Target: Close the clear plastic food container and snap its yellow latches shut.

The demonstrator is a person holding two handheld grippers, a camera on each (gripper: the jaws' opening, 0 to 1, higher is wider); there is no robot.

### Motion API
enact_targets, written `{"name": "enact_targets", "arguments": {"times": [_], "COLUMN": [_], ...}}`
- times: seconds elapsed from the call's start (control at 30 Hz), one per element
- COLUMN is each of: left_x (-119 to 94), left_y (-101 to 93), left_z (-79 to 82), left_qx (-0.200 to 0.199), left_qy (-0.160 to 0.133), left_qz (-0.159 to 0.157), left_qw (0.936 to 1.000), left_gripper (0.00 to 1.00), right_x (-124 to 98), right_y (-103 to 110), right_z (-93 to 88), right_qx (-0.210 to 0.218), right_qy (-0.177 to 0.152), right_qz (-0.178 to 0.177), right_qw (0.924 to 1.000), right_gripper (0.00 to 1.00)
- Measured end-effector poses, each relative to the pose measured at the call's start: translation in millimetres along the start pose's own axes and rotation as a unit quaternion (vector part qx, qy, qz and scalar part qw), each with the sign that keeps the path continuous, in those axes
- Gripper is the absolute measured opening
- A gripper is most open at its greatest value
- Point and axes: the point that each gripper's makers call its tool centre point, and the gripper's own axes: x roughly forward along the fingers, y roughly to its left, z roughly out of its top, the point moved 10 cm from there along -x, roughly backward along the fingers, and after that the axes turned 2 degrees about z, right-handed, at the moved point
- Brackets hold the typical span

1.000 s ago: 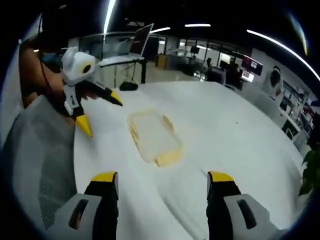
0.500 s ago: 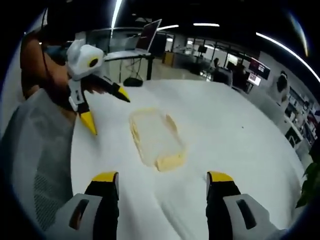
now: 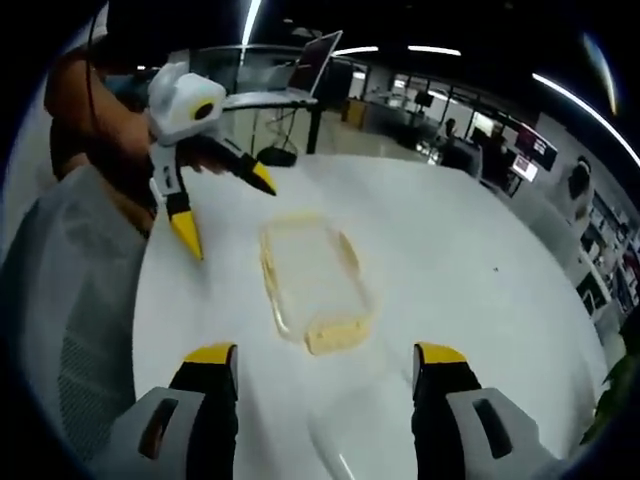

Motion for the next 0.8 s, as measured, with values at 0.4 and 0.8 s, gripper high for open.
{"name": "enact_targets", "arguments": {"times": [0.4, 0.8], "left_x": [1, 6], "left_y": [15.1, 31.0], "left_z": [0.1, -2.3], "left_qx": [0.041, 0.08], "left_qy": [0.013, 0.031], "left_qz": [-0.001, -0.02], "left_qw": [0.9991, 0.9961], "left_gripper": [0.79, 0.79], "right_x": [12, 24], "right_y": [-7, -8], "right_z": [5.5, 7.9], "right_qx": [-0.021, -0.055], "right_qy": [0.018, 0.044], "right_qz": [0.02, 0.041], "right_qw": [0.9994, 0.9967], "right_gripper": [0.69, 0.68]}}
